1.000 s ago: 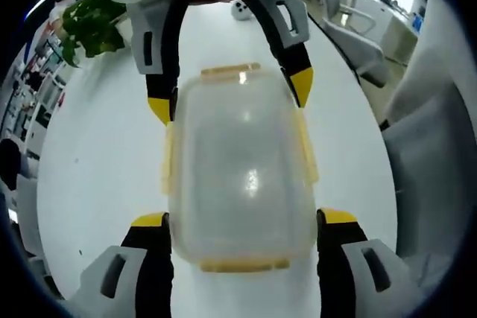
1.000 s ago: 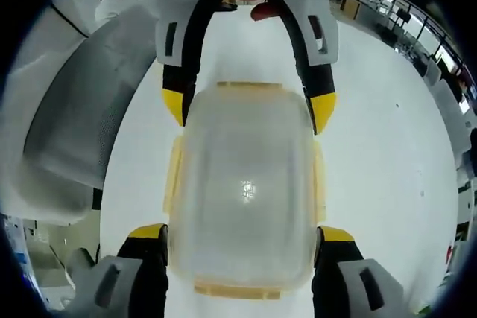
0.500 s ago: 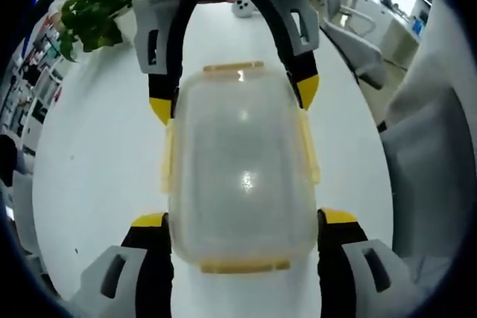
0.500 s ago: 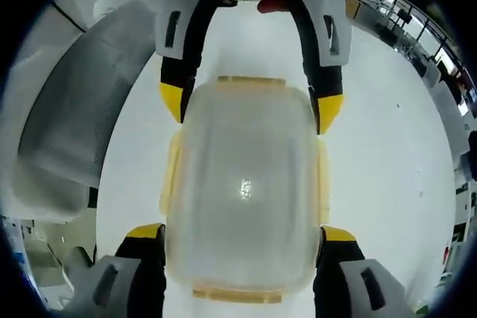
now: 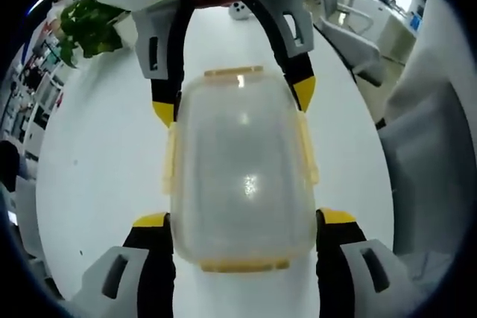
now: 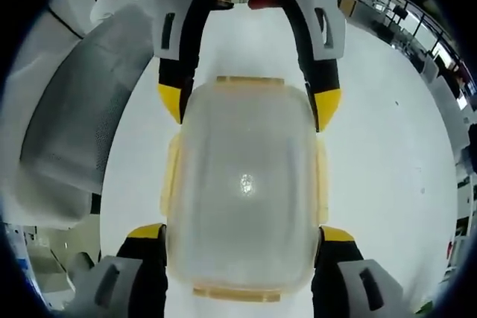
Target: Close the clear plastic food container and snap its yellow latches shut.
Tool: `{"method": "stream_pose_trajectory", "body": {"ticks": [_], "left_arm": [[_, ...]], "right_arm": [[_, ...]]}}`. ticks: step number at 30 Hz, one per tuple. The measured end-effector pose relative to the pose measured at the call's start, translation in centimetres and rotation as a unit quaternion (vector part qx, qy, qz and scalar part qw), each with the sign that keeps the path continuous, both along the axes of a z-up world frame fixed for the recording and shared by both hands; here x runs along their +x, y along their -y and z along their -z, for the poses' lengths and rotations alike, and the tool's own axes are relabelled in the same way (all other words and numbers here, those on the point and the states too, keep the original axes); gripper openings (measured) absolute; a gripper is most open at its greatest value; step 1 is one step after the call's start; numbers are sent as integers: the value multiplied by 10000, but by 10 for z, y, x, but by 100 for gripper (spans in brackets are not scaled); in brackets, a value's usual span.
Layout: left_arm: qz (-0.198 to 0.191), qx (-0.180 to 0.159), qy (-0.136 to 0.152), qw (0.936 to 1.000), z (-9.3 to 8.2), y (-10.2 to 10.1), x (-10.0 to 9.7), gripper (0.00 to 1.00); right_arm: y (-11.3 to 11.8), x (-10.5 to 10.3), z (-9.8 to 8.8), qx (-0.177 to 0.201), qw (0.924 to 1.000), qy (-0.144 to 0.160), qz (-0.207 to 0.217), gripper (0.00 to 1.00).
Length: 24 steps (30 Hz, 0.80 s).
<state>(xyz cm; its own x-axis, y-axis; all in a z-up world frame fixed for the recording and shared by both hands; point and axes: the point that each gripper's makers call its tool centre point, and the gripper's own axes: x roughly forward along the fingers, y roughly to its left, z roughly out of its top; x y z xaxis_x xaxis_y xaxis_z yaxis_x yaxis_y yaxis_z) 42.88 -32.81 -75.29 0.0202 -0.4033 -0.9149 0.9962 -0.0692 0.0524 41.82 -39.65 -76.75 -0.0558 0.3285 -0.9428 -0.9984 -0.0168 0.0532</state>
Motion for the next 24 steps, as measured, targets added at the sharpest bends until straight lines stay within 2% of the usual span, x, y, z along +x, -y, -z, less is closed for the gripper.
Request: {"method": "stream_pose_trajectory", "body": {"ticks": [5,24], "left_arm": [[9,79,79,9999,-1,-8,1,75],[-133,121,130,9998,-15,-40,6,75]], "right_arm": [[-8,1,-6,83,10000,10,11,79],[-40,8,-20,11,9998,88,-182,79]]}}
